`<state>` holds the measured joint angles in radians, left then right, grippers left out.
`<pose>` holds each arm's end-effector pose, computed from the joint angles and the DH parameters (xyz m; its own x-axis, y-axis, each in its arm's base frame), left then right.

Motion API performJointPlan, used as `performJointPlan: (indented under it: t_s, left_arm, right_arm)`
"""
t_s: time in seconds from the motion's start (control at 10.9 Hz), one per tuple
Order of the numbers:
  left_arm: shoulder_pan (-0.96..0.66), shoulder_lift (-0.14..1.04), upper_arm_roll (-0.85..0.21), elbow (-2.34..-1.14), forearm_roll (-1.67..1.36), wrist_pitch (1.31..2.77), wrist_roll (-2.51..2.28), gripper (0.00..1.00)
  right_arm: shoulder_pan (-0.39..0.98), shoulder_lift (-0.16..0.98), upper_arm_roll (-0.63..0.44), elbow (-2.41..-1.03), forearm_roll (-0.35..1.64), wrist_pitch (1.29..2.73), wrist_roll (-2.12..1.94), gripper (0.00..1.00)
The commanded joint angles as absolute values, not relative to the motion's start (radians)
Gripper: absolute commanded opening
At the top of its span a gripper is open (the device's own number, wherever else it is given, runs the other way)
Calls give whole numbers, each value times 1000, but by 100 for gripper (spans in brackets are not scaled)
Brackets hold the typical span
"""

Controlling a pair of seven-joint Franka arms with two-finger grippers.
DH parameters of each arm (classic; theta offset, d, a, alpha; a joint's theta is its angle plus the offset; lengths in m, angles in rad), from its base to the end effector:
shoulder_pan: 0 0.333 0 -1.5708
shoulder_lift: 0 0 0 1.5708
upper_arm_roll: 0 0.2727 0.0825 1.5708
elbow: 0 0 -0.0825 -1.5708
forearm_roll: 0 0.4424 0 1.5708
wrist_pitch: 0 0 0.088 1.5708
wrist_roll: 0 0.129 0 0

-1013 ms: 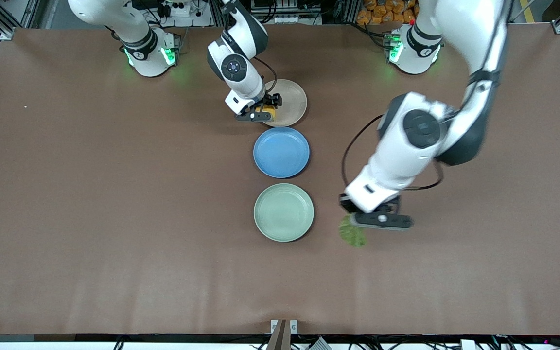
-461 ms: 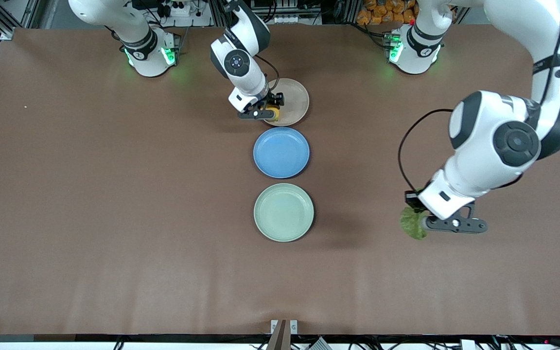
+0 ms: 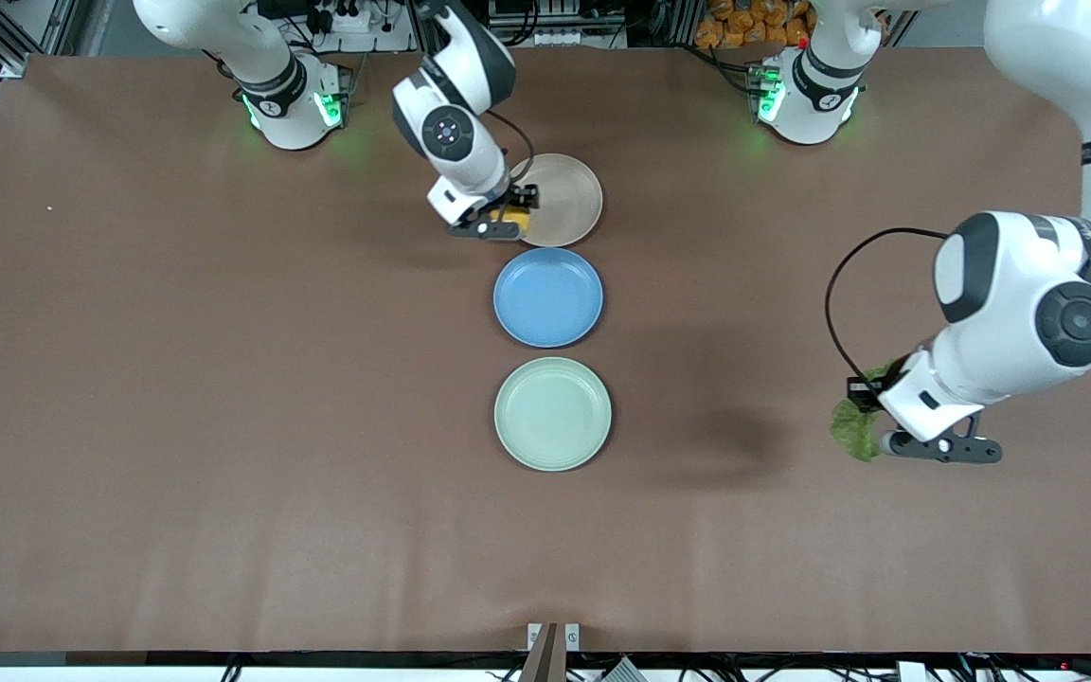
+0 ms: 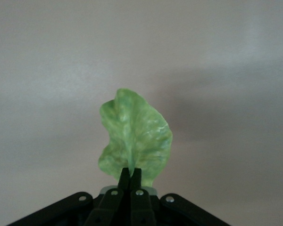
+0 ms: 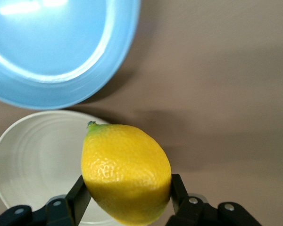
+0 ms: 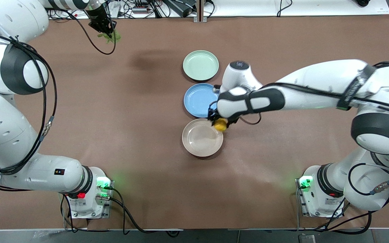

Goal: Pick lemon and lettuce from plates
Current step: 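Carry the lettuce aside with the left gripper while the right gripper grasps the lemon, then lower the lettuce onto the table while the right gripper carries the lemon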

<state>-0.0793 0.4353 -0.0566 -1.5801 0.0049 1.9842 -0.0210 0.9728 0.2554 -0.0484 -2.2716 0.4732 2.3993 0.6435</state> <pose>0.7025 -0.0927 0.2984 0.9932 -0.1120 -0.0309 -0.1115 -0.9936 0.0188 0.3210 0.4395 0.1244 0.9553 -0.0713 -0.2869 -0.1038 -0.9896 -0.0998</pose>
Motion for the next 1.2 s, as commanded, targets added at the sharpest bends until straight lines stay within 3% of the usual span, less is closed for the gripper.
performJointPlan:
  t_s: [0.0, 0.46, 0.74, 1.11]
  left_arm:
    - [-23, 456, -69, -1630, 18, 2066, 52, 0]
    - [-11, 503, -67, -1664, 23, 2144, 77, 0]
    - [-5, 552, -67, -1664, 25, 2169, 77, 0]
    - [-5, 612, -67, -1666, 21, 2201, 77, 0]
  right_arm:
    - [976, 189, -176, -2289, 405, 2272, 664, 10]
    - [861, 233, -236, -2284, 305, 2286, 539, 12]
    - [634, 244, -235, -2283, 305, 2275, 208, 12]
    - [419, 342, -236, -2179, 293, 2278, -169, 12]
